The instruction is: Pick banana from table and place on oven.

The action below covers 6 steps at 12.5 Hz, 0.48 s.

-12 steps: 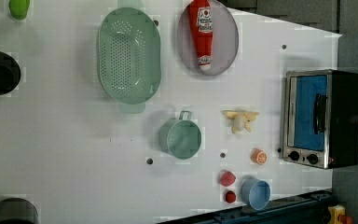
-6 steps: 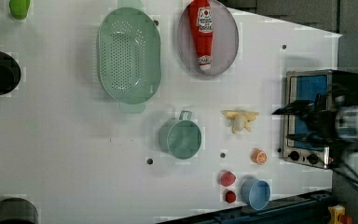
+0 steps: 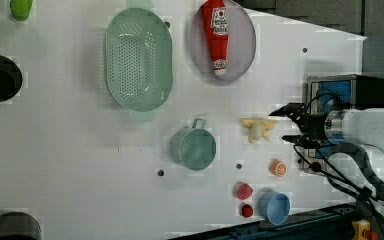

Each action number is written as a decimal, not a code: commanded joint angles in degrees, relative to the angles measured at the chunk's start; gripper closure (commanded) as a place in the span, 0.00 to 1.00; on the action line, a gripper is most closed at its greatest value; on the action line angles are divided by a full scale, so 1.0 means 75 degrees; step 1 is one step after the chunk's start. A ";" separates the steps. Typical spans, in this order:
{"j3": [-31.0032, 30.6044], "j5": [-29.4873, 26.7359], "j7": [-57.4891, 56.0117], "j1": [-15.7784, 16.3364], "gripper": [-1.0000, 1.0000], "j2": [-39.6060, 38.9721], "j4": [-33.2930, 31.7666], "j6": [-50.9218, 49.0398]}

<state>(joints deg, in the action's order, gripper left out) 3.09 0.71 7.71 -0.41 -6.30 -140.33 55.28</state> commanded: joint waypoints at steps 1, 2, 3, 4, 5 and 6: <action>0.0173 0.0130 0.0161 -0.0066 0.00 -0.0817 0.0054 0.0692; 0.0173 0.0130 0.0161 -0.0068 0.00 -0.1101 0.0036 0.1003; 0.0173 0.0130 0.0161 -0.0068 0.00 -0.1353 0.0011 0.1317; 0.0174 0.0129 0.0162 -0.0072 0.00 -0.1568 -0.0018 0.1601; 0.0174 0.0129 0.0161 -0.0076 0.00 -0.1750 -0.0057 0.1864; 0.0173 0.0129 0.0162 -0.0079 0.04 -0.1891 -0.0088 0.2150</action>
<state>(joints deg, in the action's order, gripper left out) 4.91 1.91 7.73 -0.47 -22.33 -141.11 69.16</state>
